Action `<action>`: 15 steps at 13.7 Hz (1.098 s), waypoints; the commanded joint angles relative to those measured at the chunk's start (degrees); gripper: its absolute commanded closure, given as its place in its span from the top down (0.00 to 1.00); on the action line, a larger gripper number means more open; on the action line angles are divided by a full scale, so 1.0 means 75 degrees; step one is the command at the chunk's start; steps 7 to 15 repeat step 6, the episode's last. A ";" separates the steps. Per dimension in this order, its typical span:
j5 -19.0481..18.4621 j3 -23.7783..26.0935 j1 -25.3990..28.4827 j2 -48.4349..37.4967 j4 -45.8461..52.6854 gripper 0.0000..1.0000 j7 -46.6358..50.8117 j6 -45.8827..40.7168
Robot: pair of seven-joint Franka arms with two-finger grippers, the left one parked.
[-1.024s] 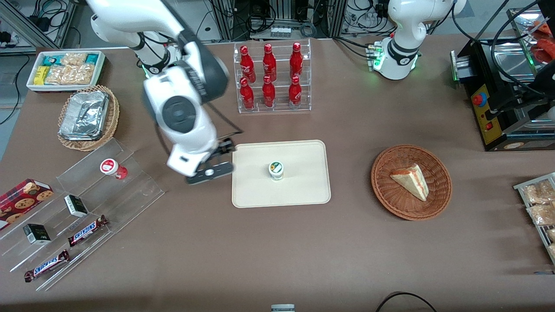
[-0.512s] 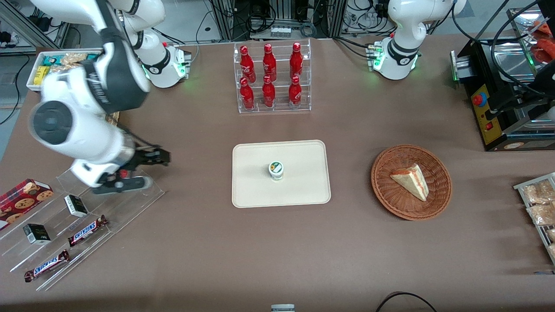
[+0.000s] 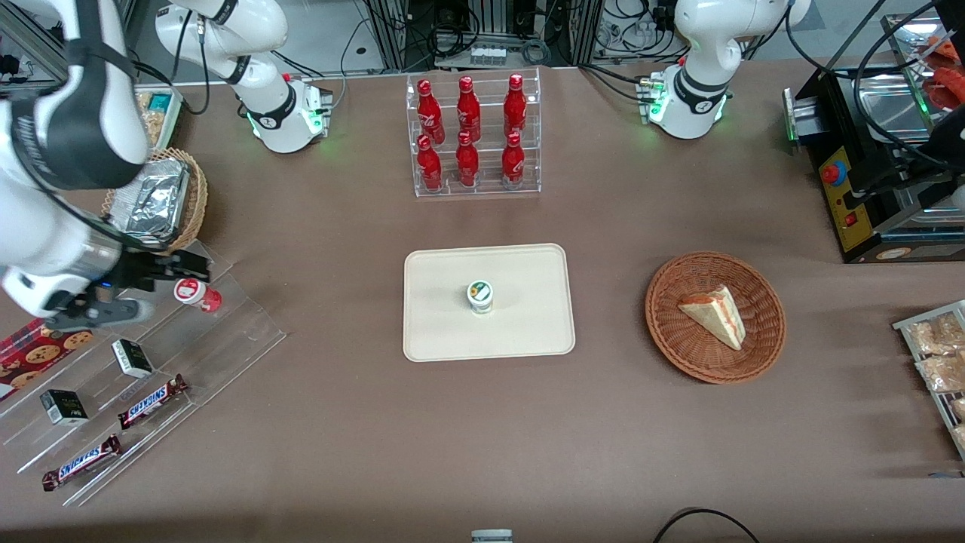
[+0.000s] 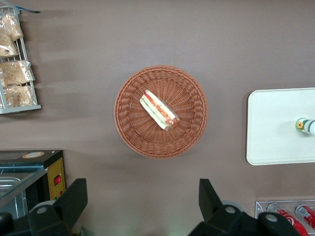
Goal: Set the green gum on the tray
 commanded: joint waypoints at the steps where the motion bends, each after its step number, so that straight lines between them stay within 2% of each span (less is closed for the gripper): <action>1: -0.0088 0.0228 -0.0443 -0.0729 -0.0484 1.00 -0.0006 -0.0374; 6: -0.0076 0.0181 -0.0656 -0.0953 -0.0018 1.00 0.0088 -0.1522; 15: -0.0076 0.0181 -0.0656 -0.0953 -0.0018 1.00 0.0088 -0.1522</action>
